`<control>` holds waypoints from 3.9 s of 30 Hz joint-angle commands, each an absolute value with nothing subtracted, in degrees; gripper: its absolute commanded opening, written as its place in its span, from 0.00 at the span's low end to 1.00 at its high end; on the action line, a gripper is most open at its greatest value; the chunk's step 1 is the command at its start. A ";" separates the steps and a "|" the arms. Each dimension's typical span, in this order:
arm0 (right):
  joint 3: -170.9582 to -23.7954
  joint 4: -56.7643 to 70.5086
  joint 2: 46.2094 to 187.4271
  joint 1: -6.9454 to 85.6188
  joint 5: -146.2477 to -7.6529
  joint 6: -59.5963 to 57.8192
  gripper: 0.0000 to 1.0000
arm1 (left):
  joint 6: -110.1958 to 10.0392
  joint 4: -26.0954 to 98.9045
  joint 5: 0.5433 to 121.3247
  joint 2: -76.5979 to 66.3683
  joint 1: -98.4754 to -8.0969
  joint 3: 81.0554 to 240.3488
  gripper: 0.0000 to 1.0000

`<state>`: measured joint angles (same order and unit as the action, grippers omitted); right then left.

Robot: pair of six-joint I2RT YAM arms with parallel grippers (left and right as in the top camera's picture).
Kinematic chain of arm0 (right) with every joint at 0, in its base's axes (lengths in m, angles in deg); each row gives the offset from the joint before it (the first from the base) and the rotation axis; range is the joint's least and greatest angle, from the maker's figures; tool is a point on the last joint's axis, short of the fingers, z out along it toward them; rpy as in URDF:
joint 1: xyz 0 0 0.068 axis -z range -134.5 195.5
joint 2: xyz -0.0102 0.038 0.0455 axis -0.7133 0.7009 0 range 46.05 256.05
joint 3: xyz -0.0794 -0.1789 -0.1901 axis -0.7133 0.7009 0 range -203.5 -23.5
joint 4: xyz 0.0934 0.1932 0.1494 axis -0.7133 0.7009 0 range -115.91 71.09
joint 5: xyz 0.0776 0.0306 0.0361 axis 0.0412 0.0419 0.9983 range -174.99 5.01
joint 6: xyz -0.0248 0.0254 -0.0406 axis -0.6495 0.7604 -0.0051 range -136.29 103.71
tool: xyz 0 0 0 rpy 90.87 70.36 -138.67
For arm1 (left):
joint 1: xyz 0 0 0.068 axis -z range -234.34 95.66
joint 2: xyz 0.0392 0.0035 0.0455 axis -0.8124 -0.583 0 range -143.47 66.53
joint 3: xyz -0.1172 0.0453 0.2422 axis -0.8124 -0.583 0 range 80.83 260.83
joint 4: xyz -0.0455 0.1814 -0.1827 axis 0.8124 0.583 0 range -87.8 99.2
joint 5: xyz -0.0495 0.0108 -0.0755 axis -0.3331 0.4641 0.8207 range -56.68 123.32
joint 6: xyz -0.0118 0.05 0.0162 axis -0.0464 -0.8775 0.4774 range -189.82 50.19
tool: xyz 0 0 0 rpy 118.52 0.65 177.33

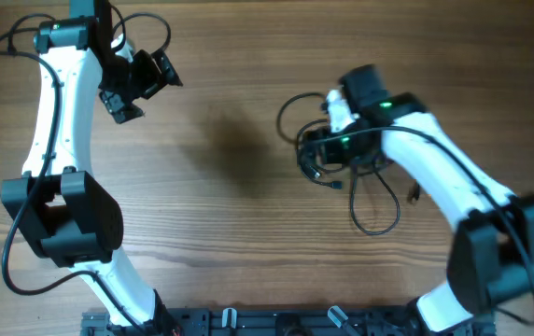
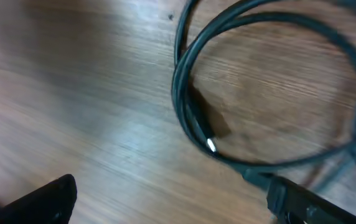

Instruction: Untangle cables

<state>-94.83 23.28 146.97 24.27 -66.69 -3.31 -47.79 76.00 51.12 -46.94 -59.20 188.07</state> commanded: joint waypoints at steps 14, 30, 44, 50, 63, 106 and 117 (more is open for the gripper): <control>-94.24 12.98 154.01 20.79 -78.60 -2.79 0.43 | -47.01 75.60 49.09 -46.85 -58.94 187.61 1.00; -102.37 21.20 152.52 18.96 -74.40 2.11 0.04 | -47.01 75.17 49.35 -46.85 -58.83 187.59 1.00; -128.07 33.96 123.54 19.15 -95.52 23.72 0.04 | -47.03 73.77 51.21 -46.85 -51.46 187.59 1.00; -128.07 26.45 116.04 19.15 -96.44 26.50 0.04 | -47.03 73.55 51.21 -46.85 -50.41 187.59 1.00; -128.07 2.77 112.65 19.15 -82.62 24.16 0.05 | -47.05 73.97 51.21 -46.85 -49.95 187.54 1.00; -128.93 12.19 127.30 18.71 -38.56 5.69 0.04 | -52.67 73.00 78.57 -38.79 -63.00 190.45 1.00; -128.88 20.11 132.35 7.61 -32.13 -18.92 0.05 | -35.88 82.80 92.12 -38.79 -66.08 190.45 1.00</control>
